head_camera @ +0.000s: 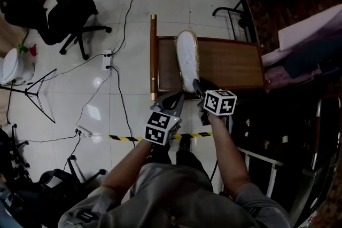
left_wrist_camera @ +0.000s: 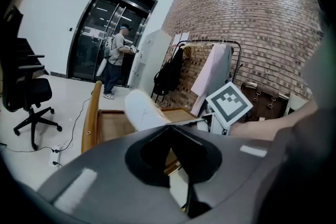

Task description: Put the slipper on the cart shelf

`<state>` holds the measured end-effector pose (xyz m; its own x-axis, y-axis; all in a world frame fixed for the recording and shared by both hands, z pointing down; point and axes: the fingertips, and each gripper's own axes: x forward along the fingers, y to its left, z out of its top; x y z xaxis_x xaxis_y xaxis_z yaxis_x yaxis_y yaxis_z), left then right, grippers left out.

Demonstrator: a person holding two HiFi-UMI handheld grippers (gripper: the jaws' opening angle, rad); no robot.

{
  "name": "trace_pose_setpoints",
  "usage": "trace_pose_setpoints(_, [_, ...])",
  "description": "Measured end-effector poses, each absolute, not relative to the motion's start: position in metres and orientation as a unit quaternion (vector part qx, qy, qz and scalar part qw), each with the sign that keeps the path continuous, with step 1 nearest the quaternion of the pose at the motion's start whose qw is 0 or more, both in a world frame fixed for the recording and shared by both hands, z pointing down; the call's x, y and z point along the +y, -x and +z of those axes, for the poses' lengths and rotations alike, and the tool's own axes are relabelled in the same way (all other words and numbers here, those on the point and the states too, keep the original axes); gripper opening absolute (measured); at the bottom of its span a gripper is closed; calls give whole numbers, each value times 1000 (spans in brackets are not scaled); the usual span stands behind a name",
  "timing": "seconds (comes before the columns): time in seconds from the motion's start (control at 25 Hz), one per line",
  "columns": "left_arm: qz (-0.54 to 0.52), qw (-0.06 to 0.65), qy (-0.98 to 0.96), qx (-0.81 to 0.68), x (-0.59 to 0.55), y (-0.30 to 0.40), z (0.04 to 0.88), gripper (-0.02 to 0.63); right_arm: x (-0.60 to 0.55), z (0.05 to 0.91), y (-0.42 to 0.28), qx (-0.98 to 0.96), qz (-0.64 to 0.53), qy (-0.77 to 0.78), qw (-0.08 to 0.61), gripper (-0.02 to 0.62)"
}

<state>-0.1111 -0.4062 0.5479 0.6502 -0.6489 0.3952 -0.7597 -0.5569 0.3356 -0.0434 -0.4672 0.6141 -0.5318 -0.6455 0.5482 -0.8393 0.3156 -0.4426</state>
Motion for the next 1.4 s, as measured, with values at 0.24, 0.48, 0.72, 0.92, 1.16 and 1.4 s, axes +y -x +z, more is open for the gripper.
trace_pose_setpoints(0.24, [111,227,-905,-343,-412,71,532,8,-439,566,-9,-780,326,-525,99,57])
trace_pose_setpoints(0.48, [114,208,-936,-261,-402,8,520,8,-382,529,-79,-735,298,-606,58,57])
trace_pose_setpoints(0.72, [127,197,-953,-190,-355,-51,510,8,-301,512,-127,-700,280,-656,41,57])
trace_pose_setpoints(0.92, [149,182,-964,-125,-282,-99,510,8,-212,508,-163,-660,274,-699,17,57])
trace_pose_setpoints(1.16, [162,167,-970,-75,-179,-125,506,8,-94,509,-174,-630,276,-726,6,57])
trace_pose_setpoints(1.4, [178,157,-971,-7,-67,-150,507,8,23,512,-181,-584,282,-761,-7,57])
